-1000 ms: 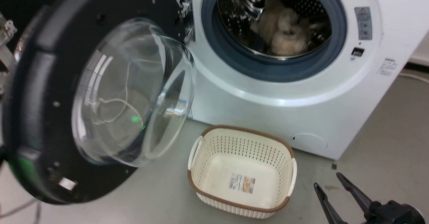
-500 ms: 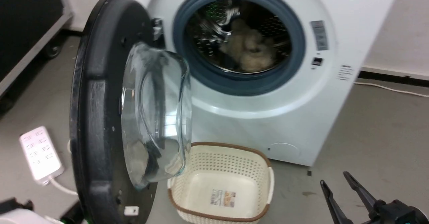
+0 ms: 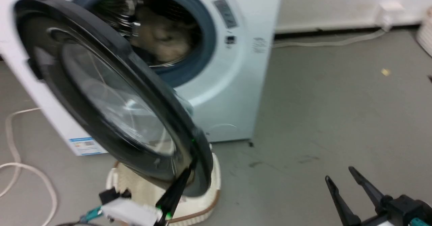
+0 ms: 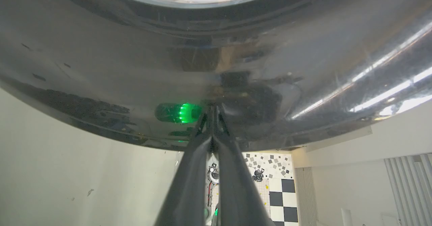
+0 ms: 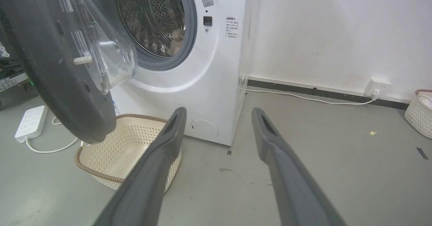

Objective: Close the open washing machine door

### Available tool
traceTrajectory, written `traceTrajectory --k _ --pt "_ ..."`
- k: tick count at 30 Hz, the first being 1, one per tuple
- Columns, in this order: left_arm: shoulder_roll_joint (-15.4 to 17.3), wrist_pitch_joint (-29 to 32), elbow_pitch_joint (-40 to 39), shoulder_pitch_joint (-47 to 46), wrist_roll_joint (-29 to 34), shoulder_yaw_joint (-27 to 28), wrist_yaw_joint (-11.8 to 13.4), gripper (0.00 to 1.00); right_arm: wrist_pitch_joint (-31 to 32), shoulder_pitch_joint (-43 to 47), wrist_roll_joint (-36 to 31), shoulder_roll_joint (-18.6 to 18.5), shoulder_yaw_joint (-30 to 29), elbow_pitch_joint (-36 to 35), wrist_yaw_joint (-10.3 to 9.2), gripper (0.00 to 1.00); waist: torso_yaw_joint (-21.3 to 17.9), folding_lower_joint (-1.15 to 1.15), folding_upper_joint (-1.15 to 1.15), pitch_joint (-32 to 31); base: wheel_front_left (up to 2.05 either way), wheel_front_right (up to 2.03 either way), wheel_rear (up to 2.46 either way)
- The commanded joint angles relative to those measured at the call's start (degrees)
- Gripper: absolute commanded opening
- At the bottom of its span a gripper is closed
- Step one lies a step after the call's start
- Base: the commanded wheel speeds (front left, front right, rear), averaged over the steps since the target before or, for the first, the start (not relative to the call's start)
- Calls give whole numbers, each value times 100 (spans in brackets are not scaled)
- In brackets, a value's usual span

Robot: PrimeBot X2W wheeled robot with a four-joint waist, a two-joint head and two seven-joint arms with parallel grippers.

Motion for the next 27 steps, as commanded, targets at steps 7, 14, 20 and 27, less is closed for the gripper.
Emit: traceTrajectory --k 7,14,20,27 --pt "9 -1446 1037 -1594 -243 -478 -164 0 -26 -403 231 -48 49 3 5 100 -1157 0 0 800 0 0 0" --pt "9 -2519 2224 -3072 16 -366 -206 0 -26 -621 370 42 96 69 5 100 -1572 0 0 1135 0 0 0" --pt "12 -2814 2889 -3710 119 -226 -228 0 -26 -673 396 96 88 122 5 100 -1648 0 0 1169 0 0 0" --pt "298 -2934 2443 -3143 579 -518 -234 100 -26 -486 325 74 -67 42 5 100 -1174 0 0 809 0 0 0"
